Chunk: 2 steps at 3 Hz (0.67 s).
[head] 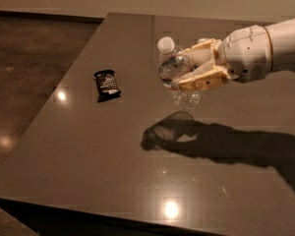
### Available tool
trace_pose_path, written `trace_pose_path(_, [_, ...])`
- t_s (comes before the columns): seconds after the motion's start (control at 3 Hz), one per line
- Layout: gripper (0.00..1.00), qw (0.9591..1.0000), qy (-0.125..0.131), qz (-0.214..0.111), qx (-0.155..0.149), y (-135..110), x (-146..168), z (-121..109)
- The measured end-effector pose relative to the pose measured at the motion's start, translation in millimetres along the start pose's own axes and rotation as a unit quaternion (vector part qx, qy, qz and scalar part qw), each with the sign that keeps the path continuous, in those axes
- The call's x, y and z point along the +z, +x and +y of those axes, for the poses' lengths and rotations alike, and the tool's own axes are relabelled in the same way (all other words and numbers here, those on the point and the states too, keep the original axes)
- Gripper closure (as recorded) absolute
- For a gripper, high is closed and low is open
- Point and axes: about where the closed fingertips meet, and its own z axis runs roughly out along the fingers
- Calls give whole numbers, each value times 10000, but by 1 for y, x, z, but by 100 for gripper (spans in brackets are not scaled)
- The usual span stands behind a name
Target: Place water bottle upright
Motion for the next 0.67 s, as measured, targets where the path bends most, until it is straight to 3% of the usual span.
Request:
trace_pose_path(0.33, [100,9980,86,-488,396,3,-6,-3])
trace_pose_path(0.67, [100,9931,204,-904,714,5,-10,-3])
